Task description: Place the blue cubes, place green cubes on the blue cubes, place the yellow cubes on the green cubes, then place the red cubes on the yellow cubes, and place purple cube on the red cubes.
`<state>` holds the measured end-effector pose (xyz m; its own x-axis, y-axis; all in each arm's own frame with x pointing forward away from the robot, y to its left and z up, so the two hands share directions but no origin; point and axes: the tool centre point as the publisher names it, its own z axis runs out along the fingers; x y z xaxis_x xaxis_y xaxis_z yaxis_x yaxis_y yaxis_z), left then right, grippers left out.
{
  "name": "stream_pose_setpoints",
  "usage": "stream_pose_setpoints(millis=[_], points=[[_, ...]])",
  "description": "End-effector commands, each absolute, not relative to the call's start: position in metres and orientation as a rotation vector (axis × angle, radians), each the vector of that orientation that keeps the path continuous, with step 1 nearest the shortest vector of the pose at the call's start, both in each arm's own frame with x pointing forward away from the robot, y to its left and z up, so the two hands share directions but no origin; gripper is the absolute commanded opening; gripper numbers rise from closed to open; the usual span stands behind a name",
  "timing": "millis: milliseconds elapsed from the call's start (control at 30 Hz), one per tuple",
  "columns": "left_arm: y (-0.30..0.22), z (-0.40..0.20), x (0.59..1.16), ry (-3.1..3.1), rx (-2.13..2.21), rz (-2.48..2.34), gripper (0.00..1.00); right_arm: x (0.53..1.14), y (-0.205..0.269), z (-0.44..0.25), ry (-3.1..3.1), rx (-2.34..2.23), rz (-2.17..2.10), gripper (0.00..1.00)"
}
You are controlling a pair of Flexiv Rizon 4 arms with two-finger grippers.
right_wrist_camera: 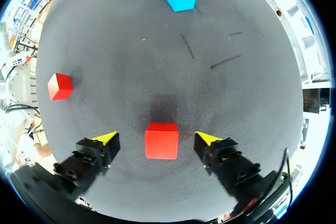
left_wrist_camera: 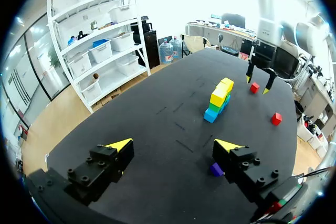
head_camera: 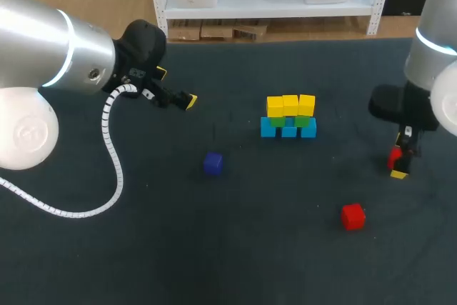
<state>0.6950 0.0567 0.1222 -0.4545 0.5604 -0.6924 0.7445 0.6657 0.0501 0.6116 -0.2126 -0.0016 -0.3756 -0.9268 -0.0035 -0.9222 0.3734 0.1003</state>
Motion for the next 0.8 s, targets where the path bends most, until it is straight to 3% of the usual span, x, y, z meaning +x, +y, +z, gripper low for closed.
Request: stream_pose_setpoints(millis=[33, 67, 100, 800], points=[[0.059, 0.122, 0.695, 2.176, 1.007, -0.35, 1.0, 0.613, -0.211, -0.002, -2.556, 1.72, -0.133, 0.17], [0.059, 0.122, 0.695, 2.176, 1.007, -0.35, 1.0, 0.613, -0.211, -0.002, -2.556, 1.719, -0.131, 0.05], [0.059, 0.122, 0.695, 2.176, 1.007, -0.35, 1.0, 0.613, -0.21, -0.002, -2.557, 1.719, -0.129, 0.0], [0.059, 0.122, 0.695, 2.176, 1.007, -0.35, 1.0, 0.617, -0.195, 0.047, -2.52, 1.84, -0.031, 0.0]])
